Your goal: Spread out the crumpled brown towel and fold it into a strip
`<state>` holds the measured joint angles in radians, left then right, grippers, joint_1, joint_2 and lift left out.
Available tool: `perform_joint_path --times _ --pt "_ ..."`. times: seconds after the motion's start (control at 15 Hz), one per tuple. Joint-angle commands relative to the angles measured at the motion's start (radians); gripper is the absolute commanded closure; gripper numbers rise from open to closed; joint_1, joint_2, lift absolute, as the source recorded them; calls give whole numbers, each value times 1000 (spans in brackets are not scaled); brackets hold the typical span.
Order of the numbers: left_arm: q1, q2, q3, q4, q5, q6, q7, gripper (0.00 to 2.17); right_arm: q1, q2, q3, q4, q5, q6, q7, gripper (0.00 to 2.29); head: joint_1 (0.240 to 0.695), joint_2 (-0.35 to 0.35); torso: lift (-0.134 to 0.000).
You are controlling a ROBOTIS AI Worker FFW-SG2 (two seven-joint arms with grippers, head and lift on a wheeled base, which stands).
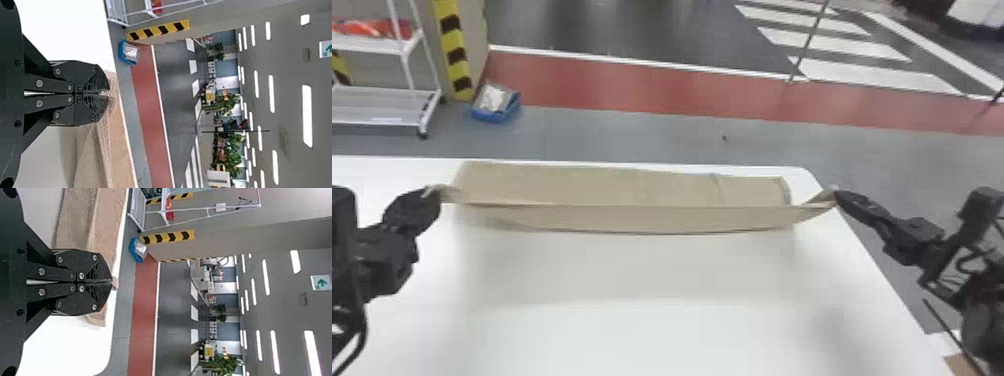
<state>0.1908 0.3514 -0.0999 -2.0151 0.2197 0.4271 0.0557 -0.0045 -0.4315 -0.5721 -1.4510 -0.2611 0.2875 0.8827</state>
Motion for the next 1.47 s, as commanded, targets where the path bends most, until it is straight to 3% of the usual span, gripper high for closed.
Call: perform_joint_path --times 0.0,0.13,0.27,0.67,0.8,1.07,1.2,1.4 --pt "105 -14 39 -126 -39 75 1 1355 95 17 -58 -77 -38 40 15 1504 695 -283 -124" --pt "182 -31 69 -214 -59 118 1 1355 138 25 -100 -112 -70 71 38 1504 695 -296 -124" --pt "259 -49 89 -304 -94 177 1 1355 159 54 -144 -146 -75 92 76 1504 695 -307 -124" --pt "440 -60 143 -458 -160 296 6 1355 227 76 -184 -195 -118 111 110 1504 695 -332 -124" --pt "434 -62 140 -458 -169 305 4 1355 224 76 -183 -200 -115 138 105 1504 695 -329 -124" --pt "317 -65 83 -418 -187 376 7 1352 95 73 -120 -127 -24 184 98 1501 695 -319 -124" --pt "242 -89 63 -370 -178 404 -5 1352 32 73 -77 -78 17 184 96 1501 695 -310 -124" --pt "160 -101 43 -320 -186 468 -8 1352 -28 77 -41 -43 57 187 64 1501 695 -285 -124"
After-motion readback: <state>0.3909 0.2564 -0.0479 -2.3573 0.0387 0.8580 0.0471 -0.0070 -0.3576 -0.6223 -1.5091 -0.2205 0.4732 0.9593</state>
